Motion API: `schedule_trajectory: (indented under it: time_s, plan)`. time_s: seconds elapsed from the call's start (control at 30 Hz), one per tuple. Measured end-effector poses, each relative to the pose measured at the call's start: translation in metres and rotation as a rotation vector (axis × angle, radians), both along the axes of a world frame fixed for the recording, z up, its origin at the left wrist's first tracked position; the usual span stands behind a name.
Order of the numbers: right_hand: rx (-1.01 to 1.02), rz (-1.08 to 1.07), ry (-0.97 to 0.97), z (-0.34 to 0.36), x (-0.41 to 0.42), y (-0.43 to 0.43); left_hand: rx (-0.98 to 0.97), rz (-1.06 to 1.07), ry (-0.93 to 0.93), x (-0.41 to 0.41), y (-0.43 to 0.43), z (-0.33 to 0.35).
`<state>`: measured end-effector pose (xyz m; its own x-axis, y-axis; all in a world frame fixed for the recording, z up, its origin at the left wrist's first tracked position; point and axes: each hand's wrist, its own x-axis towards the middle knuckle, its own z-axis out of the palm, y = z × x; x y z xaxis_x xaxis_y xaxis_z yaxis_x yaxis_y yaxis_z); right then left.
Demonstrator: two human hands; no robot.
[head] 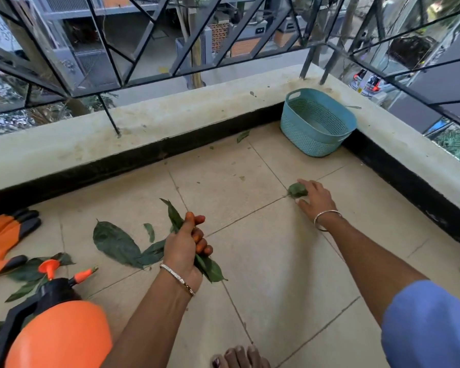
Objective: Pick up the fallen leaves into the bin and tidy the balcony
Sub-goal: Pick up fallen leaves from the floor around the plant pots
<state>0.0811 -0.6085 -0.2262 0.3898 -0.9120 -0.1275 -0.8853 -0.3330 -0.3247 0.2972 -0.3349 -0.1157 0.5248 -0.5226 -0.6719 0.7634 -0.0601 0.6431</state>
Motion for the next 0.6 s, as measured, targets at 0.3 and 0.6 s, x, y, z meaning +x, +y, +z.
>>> schedule_trajectory:
  time_s: [0.3,0.6]
  plan:
    - [-0.325,-0.135,-0.087,-0.018,0.058,-0.008,0.001,0.037,0.064,0.040,-0.021,-0.010]
    - [-0.281,-0.010,-0.213,0.004,0.169,-0.076,0.009,0.059,0.096,0.074,-0.052,-0.031]
